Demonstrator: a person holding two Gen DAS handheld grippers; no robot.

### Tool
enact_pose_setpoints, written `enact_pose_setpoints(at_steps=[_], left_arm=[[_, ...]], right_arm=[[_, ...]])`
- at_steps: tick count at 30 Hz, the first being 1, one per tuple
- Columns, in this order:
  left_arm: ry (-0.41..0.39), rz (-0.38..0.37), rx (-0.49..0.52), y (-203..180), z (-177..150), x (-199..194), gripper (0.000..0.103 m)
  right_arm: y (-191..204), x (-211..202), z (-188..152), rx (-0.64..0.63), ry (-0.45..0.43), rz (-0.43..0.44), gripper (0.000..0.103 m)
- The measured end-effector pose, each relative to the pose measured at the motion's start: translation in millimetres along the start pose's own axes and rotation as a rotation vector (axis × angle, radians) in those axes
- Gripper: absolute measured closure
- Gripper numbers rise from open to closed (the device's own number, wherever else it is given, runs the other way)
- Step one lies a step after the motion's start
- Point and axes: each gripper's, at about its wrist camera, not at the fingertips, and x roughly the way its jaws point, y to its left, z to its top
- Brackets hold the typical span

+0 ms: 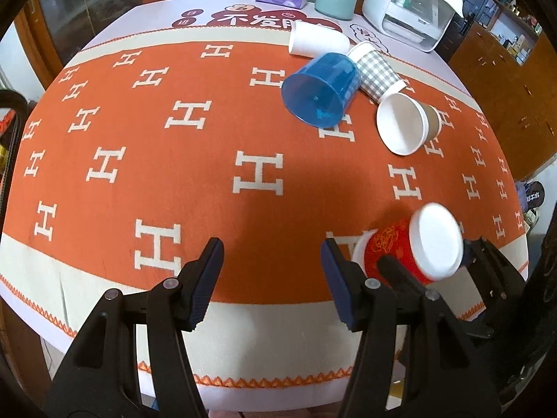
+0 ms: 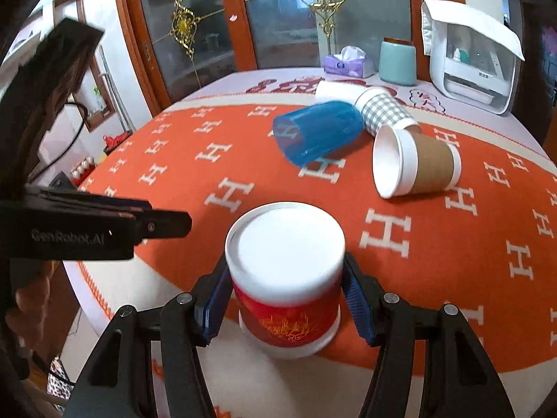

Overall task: Flip cup upside down
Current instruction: 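Lift the red cup with the right gripper and turn it over onto its rim, then open the right gripper and pull it back from the red cup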

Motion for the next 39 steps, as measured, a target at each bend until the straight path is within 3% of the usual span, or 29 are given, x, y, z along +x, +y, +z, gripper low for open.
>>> enact_pose_setpoints(at_steps=[3,5,7,17,26,39], left_arm=[[-0.008,0.006,0.012,-4.2,-3.7,-3.5,0.048],[-0.007,0.007,0.017,-5.9,-4.8,-4.8,0.048],[-0.002,0.007,0.021,-7.5,-7.1,-6.8,0.048],[0.018,0.005,0.048,-18.4,-22.0,-20.1,0.043],[-0.019,0.037,0.098,-36.3,-33.4,-52.5,0.041],[-0.139,0.078,0.14,-58.8,-16.4,-116.7,0.041]], right_arm=[[-2.5,-0.3,-4.2,0.014,0.018,0.001,0.037],[-6.6,-3.9,-4.5,0.042,0.017,0.009,0.025],[-10.4,-9.8,-5.0,0.071,0.006,0.022,0.022],[-18.2,-47.6,-11.1,0.167,0.01,0.05,0.021],[-32.3,-86.3,-8.7,0.297,0.089,0.056,0.021],[-24.3,-158.1,38.2,0.24,0.062,-0.023,0.021]])
